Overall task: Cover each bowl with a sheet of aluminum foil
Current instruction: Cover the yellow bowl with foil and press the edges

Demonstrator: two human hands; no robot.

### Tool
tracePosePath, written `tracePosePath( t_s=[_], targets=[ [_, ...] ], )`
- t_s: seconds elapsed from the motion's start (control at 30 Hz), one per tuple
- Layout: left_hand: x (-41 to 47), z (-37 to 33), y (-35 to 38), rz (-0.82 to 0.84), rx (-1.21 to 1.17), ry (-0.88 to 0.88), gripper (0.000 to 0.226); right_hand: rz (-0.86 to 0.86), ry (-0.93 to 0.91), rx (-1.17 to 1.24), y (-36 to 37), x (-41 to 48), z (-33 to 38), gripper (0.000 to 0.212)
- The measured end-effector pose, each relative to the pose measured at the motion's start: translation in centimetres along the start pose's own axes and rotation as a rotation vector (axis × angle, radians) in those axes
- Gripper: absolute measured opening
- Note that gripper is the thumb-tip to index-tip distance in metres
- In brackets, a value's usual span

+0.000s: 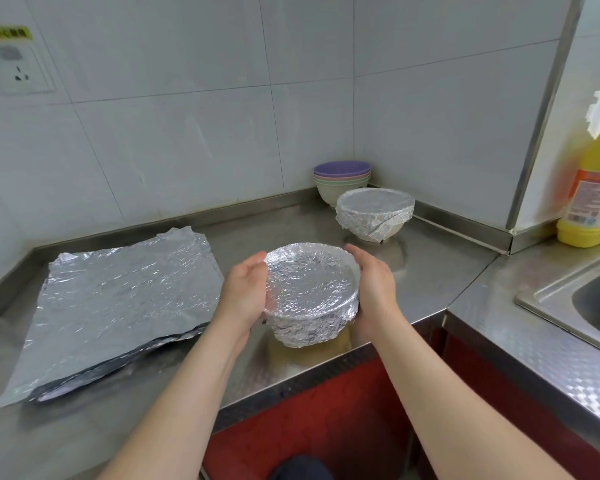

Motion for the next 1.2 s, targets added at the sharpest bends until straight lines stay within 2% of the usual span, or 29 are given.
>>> tracePosePath(
  t_s=[0.1,0.17,0.3,0.4,0.47,0.53,0.63,0.9,1.03,1.2],
  targets=[
    [-1.3,-0.1,-0.2,-0.010,0.042,0.016,0.043,-0.138,-0.099,-0.067,-1.3,0.5,2.0,0.031],
    [-2.2,0.0,-0.6,-0.031,0.161,0.080,0.045,-0.189,-0.123,-0.074,-2.9,0.1,2.9,0.032],
    [-2.7,-0.1,-1.7,-0.113,0.294,0.147,0.060,-0.039,-0.059,-0.071,-4.7,-2.1,1.6,0.038],
    [-1.9,-0.6,-1.6,-0.125,0.166,0.122,0.042,0.047,0.023,0.036,-4.1,-3.0,-0.2,0.033],
    [-1.6,-0.9,-0.4,-0.036,0.030,0.072,0.041,0.055,0.043,0.059,-3.2,-3.0,-1.0,0.035],
    [-1.1,-0.7,0.5,0.029,-0.065,0.022,0.042,0.047,0.022,0.042,-2.6,-2.7,-1.4,0.049],
    [-0.7,-0.1,1.0,0.030,-0.145,-0.027,0.036,0.017,0.030,0.050,-2.7,-2.0,-1.8,0.047],
    [-1.2,-0.2,1.1,-0.029,-0.120,0.006,0.036,-0.028,0.032,0.012,-2.3,-1.5,-0.8,0.040],
    [-2.5,-0.6,0.9,-0.061,-0.113,0.033,0.039,-0.173,-0.046,-0.048,-4.1,-2.7,1.3,0.047],
    [-3.6,0.2,0.4,-0.106,0.014,0.083,0.044,-0.091,-0.095,-0.060,-3.6,-5.5,0.1,0.052]
  ],
)
Point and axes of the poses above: each hand's wrist, its own x-axis towards the middle knuckle, its own y-axis out of the palm, z = x × y, the point moved 6 cm from there along x, towards the middle knuckle, and after that the axes turned 7 degrees about x, right-handed, at the moved point
